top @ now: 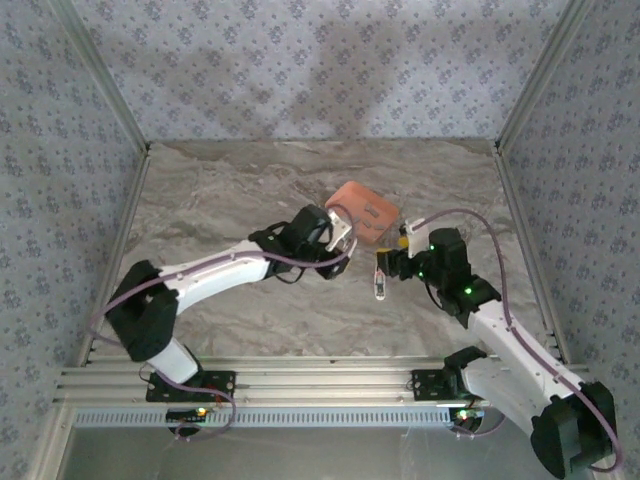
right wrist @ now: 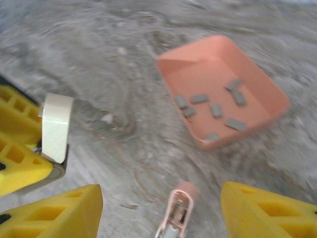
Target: Load the staples into the stapler
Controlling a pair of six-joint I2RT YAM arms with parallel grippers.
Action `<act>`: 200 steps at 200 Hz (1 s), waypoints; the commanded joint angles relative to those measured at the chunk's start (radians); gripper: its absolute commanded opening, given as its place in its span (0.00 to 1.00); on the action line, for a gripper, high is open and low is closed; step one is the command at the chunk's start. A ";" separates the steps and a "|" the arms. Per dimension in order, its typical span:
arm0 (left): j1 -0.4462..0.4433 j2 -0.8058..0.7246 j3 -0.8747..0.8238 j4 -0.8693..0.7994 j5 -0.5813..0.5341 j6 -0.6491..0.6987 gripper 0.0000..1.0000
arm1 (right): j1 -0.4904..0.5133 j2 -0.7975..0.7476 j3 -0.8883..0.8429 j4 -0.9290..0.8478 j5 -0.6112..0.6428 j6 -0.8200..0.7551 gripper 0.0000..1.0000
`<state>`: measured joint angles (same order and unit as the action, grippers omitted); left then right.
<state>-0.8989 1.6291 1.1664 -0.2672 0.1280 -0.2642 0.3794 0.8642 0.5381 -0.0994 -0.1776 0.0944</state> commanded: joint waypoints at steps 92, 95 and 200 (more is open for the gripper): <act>-0.132 0.361 0.313 -0.234 -0.255 -0.663 0.22 | -0.035 -0.168 -0.145 -0.032 0.187 0.347 0.64; -0.133 0.365 0.315 -0.236 -0.253 -0.667 0.22 | -0.036 -0.170 -0.146 -0.035 0.187 0.348 0.64; -0.141 0.459 0.366 -0.291 -0.208 -0.722 0.26 | -0.037 -0.195 -0.160 -0.048 0.186 0.355 0.64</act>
<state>-1.0302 2.0651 1.4994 -0.5243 -0.0978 -0.9707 0.3508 0.6804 0.3859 -0.1326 -0.0105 0.4305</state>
